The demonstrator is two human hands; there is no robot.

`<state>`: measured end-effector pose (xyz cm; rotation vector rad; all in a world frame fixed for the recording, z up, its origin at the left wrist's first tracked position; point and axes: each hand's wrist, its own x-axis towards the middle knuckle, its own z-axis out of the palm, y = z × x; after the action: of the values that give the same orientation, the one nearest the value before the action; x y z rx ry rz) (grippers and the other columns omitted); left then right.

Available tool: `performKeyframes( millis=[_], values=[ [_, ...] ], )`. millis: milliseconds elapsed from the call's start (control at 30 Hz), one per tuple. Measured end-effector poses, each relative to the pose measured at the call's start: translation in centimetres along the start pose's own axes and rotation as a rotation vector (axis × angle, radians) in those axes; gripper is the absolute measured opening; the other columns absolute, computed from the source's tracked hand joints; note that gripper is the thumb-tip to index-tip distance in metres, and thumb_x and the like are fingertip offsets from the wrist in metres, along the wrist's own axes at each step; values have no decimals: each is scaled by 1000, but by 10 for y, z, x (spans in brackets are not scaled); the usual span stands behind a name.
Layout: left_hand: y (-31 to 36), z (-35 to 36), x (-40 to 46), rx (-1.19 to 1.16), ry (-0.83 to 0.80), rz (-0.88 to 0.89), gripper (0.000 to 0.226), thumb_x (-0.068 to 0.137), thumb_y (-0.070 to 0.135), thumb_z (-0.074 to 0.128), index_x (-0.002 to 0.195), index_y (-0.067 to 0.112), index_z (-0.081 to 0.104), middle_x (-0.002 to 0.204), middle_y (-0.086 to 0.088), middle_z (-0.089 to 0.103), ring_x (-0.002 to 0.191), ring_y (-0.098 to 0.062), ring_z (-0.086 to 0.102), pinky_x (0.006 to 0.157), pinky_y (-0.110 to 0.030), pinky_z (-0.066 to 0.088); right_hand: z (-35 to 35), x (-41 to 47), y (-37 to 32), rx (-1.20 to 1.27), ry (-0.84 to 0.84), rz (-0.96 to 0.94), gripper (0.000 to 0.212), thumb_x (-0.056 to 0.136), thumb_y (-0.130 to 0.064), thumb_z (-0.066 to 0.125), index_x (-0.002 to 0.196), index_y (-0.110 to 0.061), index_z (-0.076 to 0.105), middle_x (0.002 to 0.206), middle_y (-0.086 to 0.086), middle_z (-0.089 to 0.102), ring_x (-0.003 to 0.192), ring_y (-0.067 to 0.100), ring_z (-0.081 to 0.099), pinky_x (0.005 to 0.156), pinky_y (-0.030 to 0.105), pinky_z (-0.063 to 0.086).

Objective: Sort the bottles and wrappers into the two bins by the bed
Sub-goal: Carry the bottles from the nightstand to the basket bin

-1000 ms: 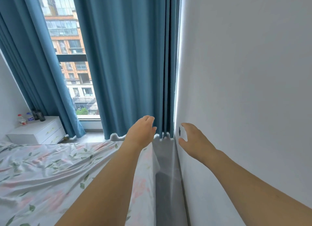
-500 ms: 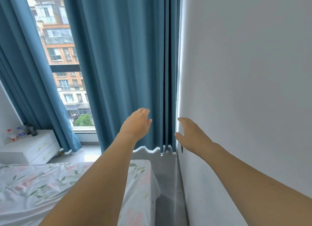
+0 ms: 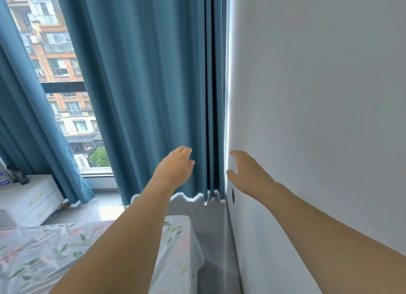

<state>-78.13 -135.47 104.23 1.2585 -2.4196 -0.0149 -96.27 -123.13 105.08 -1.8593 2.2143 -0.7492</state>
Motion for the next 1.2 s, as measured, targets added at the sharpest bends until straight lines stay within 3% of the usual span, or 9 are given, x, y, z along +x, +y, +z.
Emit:
performKeyframes(
  millis=[300, 500, 667, 1033, 1200],
  values=[
    [-35, 23, 76, 13, 2, -25, 40, 101, 28, 42, 138, 14, 44, 142, 4, 46, 118, -22, 52, 89, -35, 46, 6, 93, 10, 18, 12, -30, 57, 99, -20, 43, 151, -11, 23, 157, 0, 23, 143, 17, 22, 113, 28, 22],
    [-56, 27, 129, 35, 15, -32, 40, 102, 29, 41, 139, 14, 43, 143, 5, 45, 116, -22, 53, 87, -34, 45, 24, 153, 22, 31, 3, 18, 44, 96, -16, 43, 138, -4, 37, 145, 8, 38, 132, 25, 38, 105, 34, 35],
    [-78, 35, 147, 24, -10, -73, 39, 101, 30, 42, 136, 14, 45, 141, 4, 46, 112, -23, 55, 88, -37, 48, 39, 179, 28, 45, -54, -13, 58, 98, -20, 43, 151, -12, 22, 157, 0, 22, 144, 17, 22, 113, 30, 23],
    [-76, 52, 170, 0, -45, -69, 41, 101, 31, 41, 139, 15, 43, 144, 5, 44, 113, -22, 55, 90, -36, 47, 41, 204, 38, 48, -37, -15, 58, 98, -20, 44, 151, -12, 22, 157, 0, 23, 144, 16, 21, 115, 30, 22],
    [-75, 59, 174, 4, -79, -61, 41, 101, 30, 42, 139, 15, 44, 144, 4, 45, 116, -23, 54, 92, -37, 46, 40, 210, 43, 41, -40, 2, 50, 97, -18, 44, 145, -8, 31, 151, 4, 33, 137, 21, 31, 108, 30, 29]
  ],
)
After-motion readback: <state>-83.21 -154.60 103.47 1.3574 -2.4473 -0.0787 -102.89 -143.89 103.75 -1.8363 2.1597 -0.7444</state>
